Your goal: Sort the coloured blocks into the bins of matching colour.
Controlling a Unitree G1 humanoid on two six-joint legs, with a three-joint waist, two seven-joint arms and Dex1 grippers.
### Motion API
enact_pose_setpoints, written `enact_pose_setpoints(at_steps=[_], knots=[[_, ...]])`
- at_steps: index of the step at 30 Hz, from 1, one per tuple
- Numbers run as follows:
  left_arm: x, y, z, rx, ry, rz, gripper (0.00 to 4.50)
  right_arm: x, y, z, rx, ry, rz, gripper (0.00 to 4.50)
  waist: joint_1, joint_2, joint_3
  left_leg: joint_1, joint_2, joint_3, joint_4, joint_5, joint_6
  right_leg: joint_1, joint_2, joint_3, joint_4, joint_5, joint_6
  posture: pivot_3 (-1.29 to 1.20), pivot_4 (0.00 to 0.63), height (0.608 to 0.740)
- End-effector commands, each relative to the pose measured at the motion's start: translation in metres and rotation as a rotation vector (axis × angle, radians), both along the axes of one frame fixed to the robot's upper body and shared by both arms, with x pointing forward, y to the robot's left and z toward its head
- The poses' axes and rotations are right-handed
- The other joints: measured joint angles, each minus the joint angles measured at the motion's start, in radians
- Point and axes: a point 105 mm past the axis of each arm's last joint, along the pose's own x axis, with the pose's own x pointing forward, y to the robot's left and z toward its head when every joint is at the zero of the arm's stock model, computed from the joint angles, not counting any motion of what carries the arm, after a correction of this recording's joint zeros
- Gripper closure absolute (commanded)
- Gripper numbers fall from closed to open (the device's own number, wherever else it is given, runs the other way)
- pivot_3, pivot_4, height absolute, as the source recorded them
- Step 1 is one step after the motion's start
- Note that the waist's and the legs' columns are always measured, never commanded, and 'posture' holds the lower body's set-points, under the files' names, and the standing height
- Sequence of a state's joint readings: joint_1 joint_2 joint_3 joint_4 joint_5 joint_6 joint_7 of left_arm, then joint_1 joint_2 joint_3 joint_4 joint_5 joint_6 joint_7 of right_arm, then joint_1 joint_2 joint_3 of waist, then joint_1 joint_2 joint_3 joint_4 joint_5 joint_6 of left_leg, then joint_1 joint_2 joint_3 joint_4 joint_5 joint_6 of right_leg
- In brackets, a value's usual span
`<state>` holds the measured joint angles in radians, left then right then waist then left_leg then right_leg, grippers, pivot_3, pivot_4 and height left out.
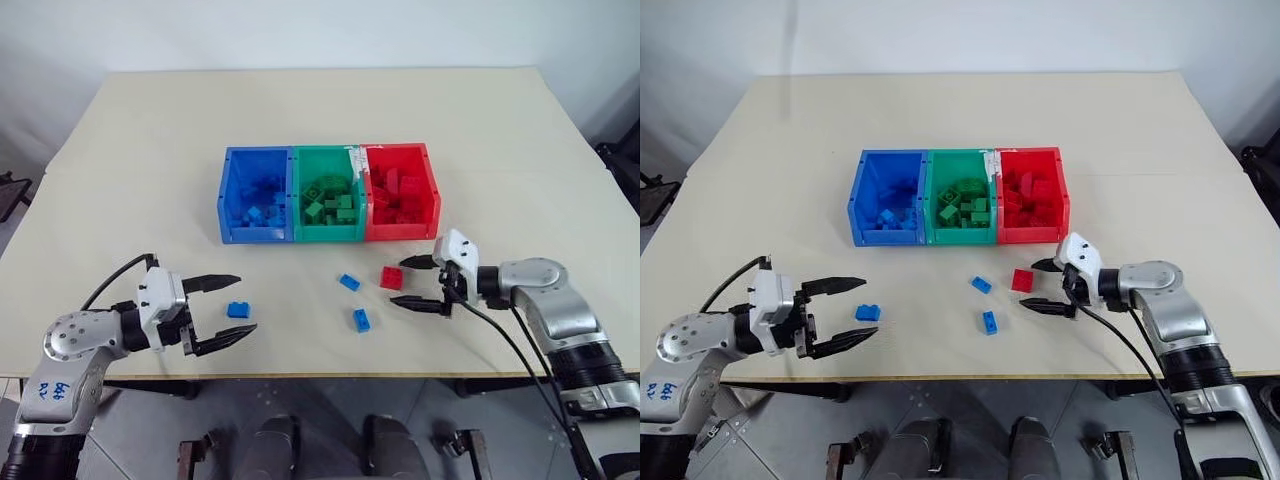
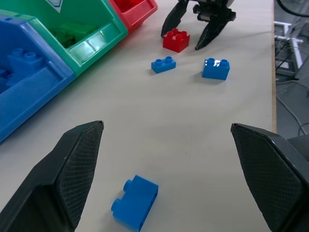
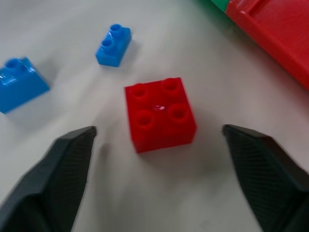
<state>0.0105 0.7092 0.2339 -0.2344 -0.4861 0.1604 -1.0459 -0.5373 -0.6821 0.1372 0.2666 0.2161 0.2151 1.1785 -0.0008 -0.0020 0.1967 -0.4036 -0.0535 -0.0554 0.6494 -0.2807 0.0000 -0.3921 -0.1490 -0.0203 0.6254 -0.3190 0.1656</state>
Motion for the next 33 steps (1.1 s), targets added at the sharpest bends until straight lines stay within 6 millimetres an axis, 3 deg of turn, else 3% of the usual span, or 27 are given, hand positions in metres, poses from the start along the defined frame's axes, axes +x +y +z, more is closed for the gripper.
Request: enact_pose_setpoints(at_steps=[1,6,7,13,17,21,25,29,33], knots=[[-0.005,-0.003,0.014,-0.010,-0.078,0.009,0.00,0.004,0.002,-0.003,-0.005,-0.017,0.012,1.25,-0.001,0.000,0.000,0.000,0.000,0.000,0.000,0.000,0.000,0.000,0.000,0.000,0.000,0.000,0.000,0.00,0.150,0.740],[-0.007,-0.007,0.014,-0.024,-0.081,0.007,0.00,0.005,0.007,0.002,0.028,-0.035,0.029,2.98,-0.003,0.000,0.000,0.000,0.000,0.000,0.000,0.000,0.000,0.000,0.001,0.000,0.000,0.000,0.000,0.00,0.150,0.740],[-0.007,-0.007,0.014,-0.025,-0.080,0.006,0.00,0.005,0.007,0.002,0.031,-0.037,0.030,3.11,-0.003,0.000,0.000,0.000,0.000,0.000,0.000,0.000,0.000,0.000,0.001,0.000,0.000,0.000,0.000,0.00,0.150,0.740],[-0.002,-0.007,0.019,-0.071,-0.095,0.042,0.00,0.006,0.008,0.026,0.151,-0.075,-0.008,3.11,-0.001,0.000,0.000,0.000,0.000,0.000,0.000,0.000,0.000,0.000,0.000,0.000,0.000,0.000,0.000,0.00,0.150,0.740],[0.007,0.006,0.036,-0.189,-0.149,0.195,0.00,0.018,0.004,0.073,0.353,-0.128,-0.136,3.11,-0.001,0.000,0.000,0.000,0.001,0.000,0.000,0.000,0.000,-0.001,0.001,0.000,0.001,0.000,0.000,0.00,0.150,0.740],[0.006,0.010,0.039,-0.225,-0.154,0.251,0.00,0.044,-0.003,0.102,0.413,-0.226,-0.299,3.11,-0.004,0.000,0.000,0.000,0.002,0.000,0.000,0.000,-0.001,-0.001,0.001,0.000,0.001,0.000,0.000,0.00,0.150,0.740],[0.006,0.008,0.037,-0.217,-0.146,0.247,0.00,0.069,-0.005,0.110,0.401,-0.261,-0.428,3.11,-0.004,0.000,0.000,0.000,0.000,0.001,-0.001,0.000,-0.001,-0.002,0.001,0.000,0.001,0.000,0.000,0.00,0.150,0.740],[0.007,0.006,0.037,-0.200,-0.148,0.237,0.00,0.080,0.002,0.116,0.406,-0.286,-0.438,1.74,-0.002,0.000,0.000,0.000,-0.002,0.001,-0.001,0.000,-0.001,-0.002,0.001,0.000,0.001,0.000,0.000,0.00,0.150,0.740],[0.008,0.006,0.036,-0.184,-0.147,0.229,0.00,0.074,-0.001,0.121,0.395,-0.325,-0.398,0.35,-0.004,0.000,0.000,0.000,-0.002,0.001,-0.001,0.000,-0.001,-0.002,0.001,0.000,0.001,0.000,0.000,0.00,0.150,0.740]])
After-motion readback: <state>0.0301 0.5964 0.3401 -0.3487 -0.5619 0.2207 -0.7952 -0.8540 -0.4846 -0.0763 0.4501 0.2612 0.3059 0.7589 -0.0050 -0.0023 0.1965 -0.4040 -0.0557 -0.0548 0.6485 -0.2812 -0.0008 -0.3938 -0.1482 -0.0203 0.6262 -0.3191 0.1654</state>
